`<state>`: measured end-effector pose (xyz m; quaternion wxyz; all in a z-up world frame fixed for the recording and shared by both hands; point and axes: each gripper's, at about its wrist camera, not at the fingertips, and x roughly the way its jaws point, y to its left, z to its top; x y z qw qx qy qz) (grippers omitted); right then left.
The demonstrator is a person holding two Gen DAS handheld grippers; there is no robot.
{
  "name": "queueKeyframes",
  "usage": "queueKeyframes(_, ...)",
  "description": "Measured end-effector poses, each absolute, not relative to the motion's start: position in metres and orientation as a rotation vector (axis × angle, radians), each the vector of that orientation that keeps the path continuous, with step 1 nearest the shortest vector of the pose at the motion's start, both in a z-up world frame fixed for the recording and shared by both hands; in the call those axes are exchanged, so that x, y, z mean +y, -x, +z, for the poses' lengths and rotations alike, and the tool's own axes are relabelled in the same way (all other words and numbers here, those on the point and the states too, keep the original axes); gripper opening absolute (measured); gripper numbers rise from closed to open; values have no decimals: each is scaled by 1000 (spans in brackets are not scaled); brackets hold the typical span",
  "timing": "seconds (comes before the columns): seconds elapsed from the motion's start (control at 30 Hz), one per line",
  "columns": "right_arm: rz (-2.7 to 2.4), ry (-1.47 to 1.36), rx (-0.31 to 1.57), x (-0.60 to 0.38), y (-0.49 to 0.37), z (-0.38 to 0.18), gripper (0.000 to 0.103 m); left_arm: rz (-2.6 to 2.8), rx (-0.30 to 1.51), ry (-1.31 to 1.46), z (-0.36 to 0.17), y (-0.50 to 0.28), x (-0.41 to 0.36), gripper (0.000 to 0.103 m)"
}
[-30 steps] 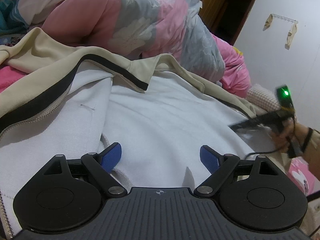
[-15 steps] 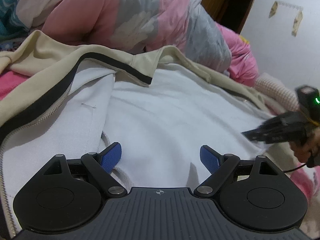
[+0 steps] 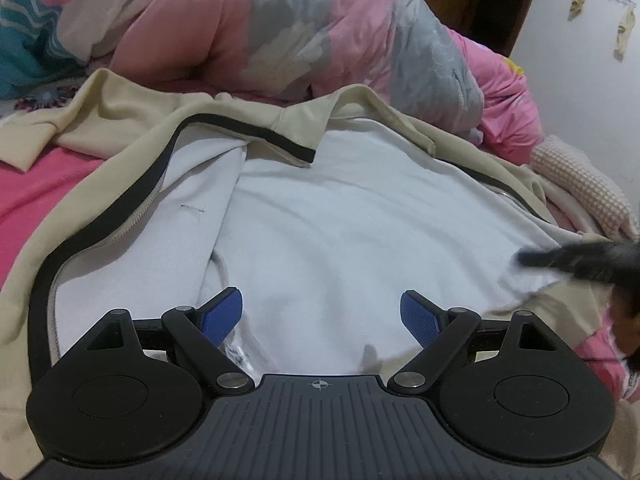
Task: Fold clothes
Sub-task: 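Grasp the hoodie front edge with the right gripper and lift it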
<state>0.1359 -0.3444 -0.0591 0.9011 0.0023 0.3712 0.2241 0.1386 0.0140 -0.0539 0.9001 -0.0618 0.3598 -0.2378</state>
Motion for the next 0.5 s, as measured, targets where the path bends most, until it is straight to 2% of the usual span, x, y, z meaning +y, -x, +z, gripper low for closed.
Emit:
queueKeyframes(0.07, 381, -2, 803, -369, -130, -77, 0, -479, 759, 137, -56, -134, 15, 87)
queueKeyframes(0.2, 88, -345, 771, -484, -89, -72, 0, -450, 784, 177, -59, -127, 29, 87)
queueKeyframes(0.33, -117, -425, 737, -515, -25, -58, 0, -416, 765, 219, -41, -114, 52, 87)
queueKeyframes(0.43, -106, -468, 694, -496, 7, -52, 5, -358, 732, 259, -20, -101, 77, 87)
queueKeyframes(0.5, -16, -572, 637, -488, 36, -44, 18, -312, 714, 296, -8, -89, 100, 87)
